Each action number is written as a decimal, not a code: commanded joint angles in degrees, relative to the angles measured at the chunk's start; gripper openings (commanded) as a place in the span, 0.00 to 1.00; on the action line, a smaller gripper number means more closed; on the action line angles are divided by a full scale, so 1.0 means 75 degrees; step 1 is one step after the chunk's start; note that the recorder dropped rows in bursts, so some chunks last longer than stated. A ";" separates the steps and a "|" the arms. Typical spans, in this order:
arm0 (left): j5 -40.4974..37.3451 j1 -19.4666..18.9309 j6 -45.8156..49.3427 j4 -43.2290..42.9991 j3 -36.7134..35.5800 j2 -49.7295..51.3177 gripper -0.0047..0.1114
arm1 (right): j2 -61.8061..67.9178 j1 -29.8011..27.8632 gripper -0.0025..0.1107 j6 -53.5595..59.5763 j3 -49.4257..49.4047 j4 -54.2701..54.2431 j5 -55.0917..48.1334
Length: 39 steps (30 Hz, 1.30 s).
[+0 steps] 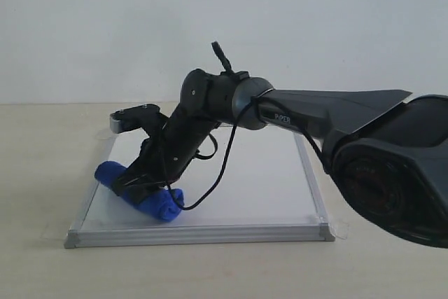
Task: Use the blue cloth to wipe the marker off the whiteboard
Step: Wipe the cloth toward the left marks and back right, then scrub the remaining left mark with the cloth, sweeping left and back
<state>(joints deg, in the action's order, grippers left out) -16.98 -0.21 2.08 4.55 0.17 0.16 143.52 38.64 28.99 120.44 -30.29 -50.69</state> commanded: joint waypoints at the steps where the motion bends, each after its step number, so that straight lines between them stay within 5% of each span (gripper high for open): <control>1: 0.0061 0.0028 0.0017 0.0046 -0.0023 -0.0021 0.07 | 0.0142 -0.0305 0.02 -0.2079 0.0027 0.3116 0.0413; 7: 0.0061 0.0028 0.0017 0.0046 -0.0023 -0.0021 0.07 | 0.0142 -0.0359 0.02 -0.3727 0.0027 0.5001 0.0705; 21: 0.0061 0.0028 0.0017 0.0046 -0.0023 -0.0021 0.07 | 0.0281 0.0384 0.02 0.0644 0.0116 -0.0063 0.0193; 32: 0.0061 0.0028 0.0017 0.0046 -0.0023 -0.0021 0.07 | 0.0309 -0.0828 0.02 -0.2519 0.0395 0.2515 0.1174; 39: 0.0061 0.0028 0.0017 0.0046 -0.0023 -0.0021 0.07 | 0.0386 -0.0513 0.02 -0.1976 0.0395 0.2468 0.1035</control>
<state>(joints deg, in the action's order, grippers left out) -16.98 -0.21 2.08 4.55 0.17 0.16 145.14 33.14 11.67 123.49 -11.36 -41.23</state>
